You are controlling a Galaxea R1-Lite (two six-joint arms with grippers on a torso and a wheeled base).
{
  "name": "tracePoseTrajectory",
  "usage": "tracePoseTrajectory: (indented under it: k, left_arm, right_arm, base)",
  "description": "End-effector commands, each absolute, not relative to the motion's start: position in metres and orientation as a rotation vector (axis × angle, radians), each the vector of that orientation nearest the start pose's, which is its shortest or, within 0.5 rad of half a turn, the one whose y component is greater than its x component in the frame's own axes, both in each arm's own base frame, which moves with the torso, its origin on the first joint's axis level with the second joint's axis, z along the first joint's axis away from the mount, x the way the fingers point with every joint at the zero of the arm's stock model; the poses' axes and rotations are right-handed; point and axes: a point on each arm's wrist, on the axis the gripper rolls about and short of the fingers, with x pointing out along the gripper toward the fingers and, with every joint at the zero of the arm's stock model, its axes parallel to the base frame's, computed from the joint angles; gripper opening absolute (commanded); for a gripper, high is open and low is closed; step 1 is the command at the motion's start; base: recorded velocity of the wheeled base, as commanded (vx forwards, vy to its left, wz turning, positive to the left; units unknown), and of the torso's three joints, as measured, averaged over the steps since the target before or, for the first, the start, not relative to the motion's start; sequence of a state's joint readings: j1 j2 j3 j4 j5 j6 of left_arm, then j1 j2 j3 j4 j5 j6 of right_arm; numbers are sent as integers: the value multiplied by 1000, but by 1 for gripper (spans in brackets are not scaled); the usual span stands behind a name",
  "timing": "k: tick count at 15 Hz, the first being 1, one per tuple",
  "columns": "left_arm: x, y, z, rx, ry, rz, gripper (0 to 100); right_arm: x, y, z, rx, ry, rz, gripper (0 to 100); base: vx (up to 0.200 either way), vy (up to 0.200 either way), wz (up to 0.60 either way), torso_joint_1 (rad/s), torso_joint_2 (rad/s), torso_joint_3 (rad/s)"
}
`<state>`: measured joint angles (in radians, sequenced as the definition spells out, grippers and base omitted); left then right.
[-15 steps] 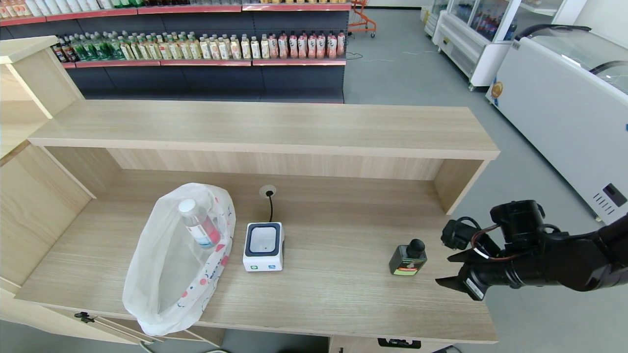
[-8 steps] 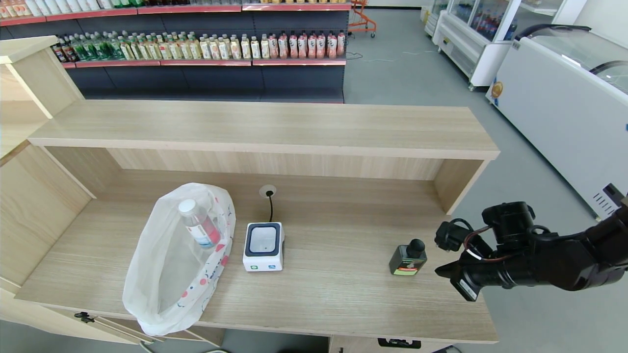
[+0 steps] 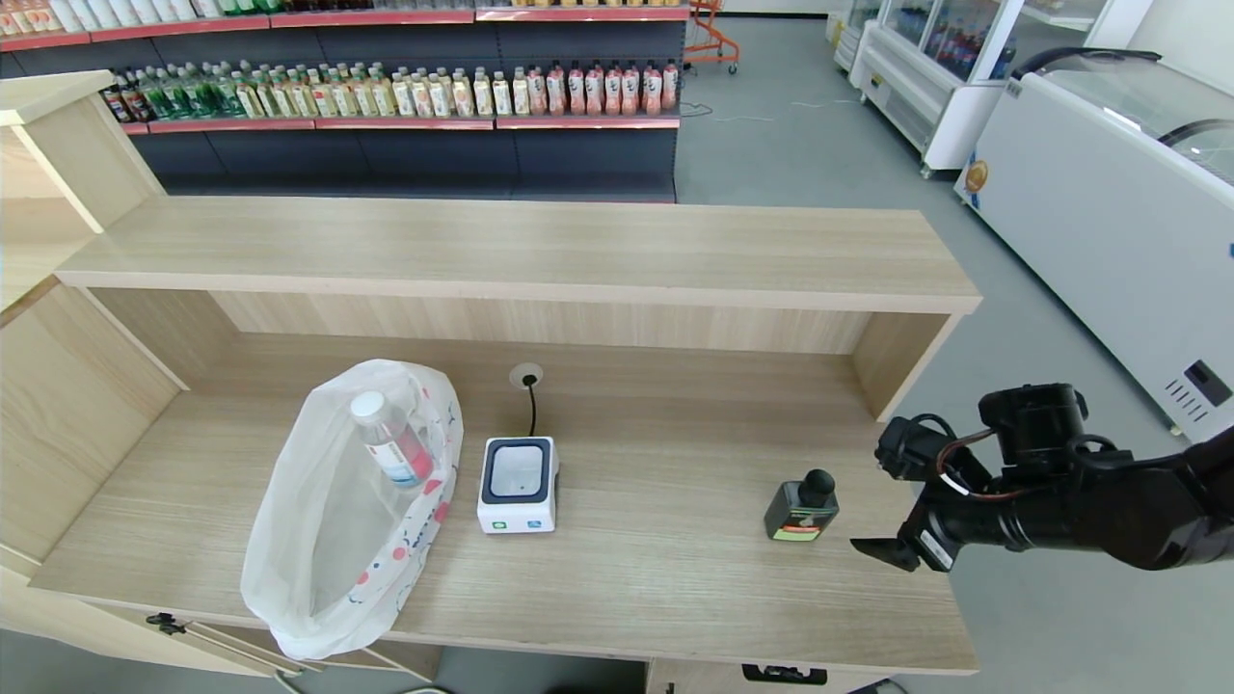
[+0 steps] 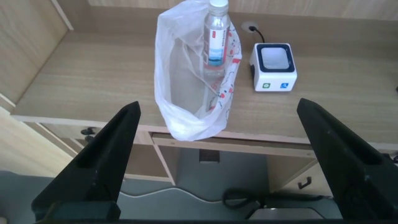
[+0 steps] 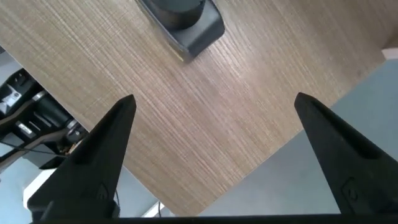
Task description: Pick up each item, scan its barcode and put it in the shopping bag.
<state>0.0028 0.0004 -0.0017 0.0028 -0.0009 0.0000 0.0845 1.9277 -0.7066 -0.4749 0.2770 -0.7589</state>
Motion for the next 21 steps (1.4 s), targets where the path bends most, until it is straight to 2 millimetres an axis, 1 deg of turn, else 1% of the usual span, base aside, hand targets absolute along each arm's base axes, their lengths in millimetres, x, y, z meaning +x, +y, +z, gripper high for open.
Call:
tracePoseTrajectory:
  k: [1, 3, 6, 9, 12, 13, 16, 18, 19, 21]
  left_arm:
    - [-23, 0, 76, 0, 2, 3, 100]
    - [-23, 0, 76, 0, 2, 3, 100]
    - [-23, 0, 76, 0, 2, 2, 100]
    - [-23, 0, 76, 0, 2, 3, 100]
    - [-23, 0, 76, 0, 2, 3, 100]
    - [-23, 0, 76, 0, 2, 2, 100]
    - [-23, 0, 76, 0, 2, 3, 100]
    - [-23, 0, 76, 0, 2, 2, 100]
    - [-23, 0, 76, 0, 2, 2, 100]
    - [-23, 0, 76, 0, 2, 3, 100]
  right_arm:
    - [324, 45, 59, -643, 573, 647, 100]
    - [340, 60, 49, -623, 513, 746, 100]
    - [355, 76, 36, -624, 486, 797, 100]
    - [361, 80, 22, -625, 491, 806, 100]
    - [365, 85, 16, -628, 484, 815, 100]
    - [366, 87, 15, -631, 480, 817, 0]
    - [371, 94, 11, -638, 469, 830, 0]
    - [367, 94, 10, -637, 480, 833, 0]
    - [363, 93, 11, -636, 485, 833, 0]
    - [357, 85, 26, -633, 465, 808, 0]
  base:
    - [0, 0, 0, 0, 0, 0]
    - [0, 0, 0, 0, 0, 0]
    - [0, 0, 0, 0, 0, 0]
    - [0, 0, 0, 0, 0, 0]
    - [0, 0, 0, 0, 0, 0]
    - [0, 0, 0, 0, 0, 0]
    - [0, 0, 0, 0, 0, 0]
    - [0, 0, 0, 0, 0, 0]
    - [0, 0, 0, 0, 0, 0]
    - [0, 0, 0, 0, 0, 0]
